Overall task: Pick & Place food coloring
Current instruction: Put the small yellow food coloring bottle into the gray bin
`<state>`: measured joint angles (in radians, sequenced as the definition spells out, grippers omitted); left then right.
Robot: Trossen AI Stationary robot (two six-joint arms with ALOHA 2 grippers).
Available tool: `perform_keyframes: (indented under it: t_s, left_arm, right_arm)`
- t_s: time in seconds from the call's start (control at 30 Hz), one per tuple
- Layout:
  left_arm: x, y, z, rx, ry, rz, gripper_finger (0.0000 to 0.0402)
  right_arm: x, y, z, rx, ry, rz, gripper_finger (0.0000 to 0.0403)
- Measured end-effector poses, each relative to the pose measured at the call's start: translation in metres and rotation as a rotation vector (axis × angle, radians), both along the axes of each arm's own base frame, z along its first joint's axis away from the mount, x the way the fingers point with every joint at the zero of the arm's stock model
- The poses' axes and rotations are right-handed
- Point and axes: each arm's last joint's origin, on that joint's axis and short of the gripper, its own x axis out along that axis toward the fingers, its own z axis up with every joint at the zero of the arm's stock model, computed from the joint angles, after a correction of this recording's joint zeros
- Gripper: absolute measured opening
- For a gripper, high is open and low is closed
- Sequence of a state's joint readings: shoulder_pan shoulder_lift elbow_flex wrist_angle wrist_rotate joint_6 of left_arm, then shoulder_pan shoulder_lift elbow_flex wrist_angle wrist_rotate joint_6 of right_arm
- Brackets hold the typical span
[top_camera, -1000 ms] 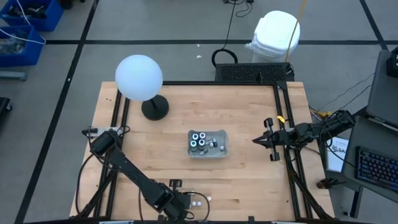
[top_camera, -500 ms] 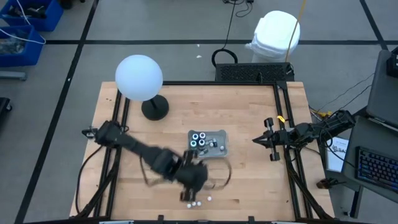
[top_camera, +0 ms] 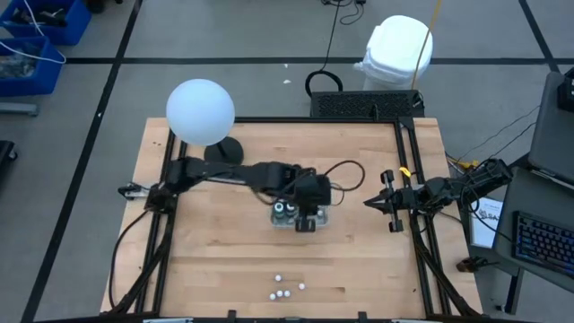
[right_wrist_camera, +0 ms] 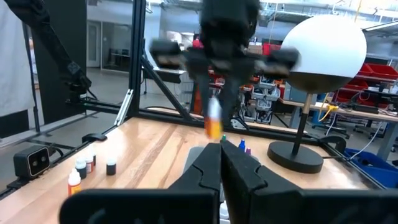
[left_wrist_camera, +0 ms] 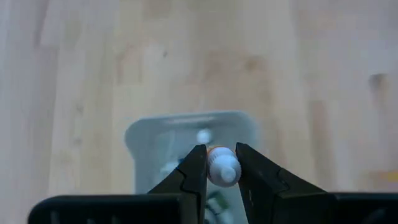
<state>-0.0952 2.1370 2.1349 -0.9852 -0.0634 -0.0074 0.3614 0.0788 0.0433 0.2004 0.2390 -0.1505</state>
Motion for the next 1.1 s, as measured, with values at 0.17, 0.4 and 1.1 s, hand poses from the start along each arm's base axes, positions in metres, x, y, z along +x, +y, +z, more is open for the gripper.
perform_keyframes:
  t_s: [0.17,0.4,1.1]
  left_arm:
    - [0.02,0.029,-0.04,0.008,0.076,0.047,0.007]
    - [0.037,0.034,-0.09,-0.001,0.156,0.03,0.007]
    - [0.048,0.015,-0.124,-0.014,0.174,-0.002,0.007]
  right_arm:
    - [0.0,0.0,-0.002,0.001,0.019,0.001,0.0]
    - [0.0,0.0,-0.004,0.019,0.04,0.004,0.0]
    - [0.0,0.0,-0.005,0.026,0.055,0.009,0.0]
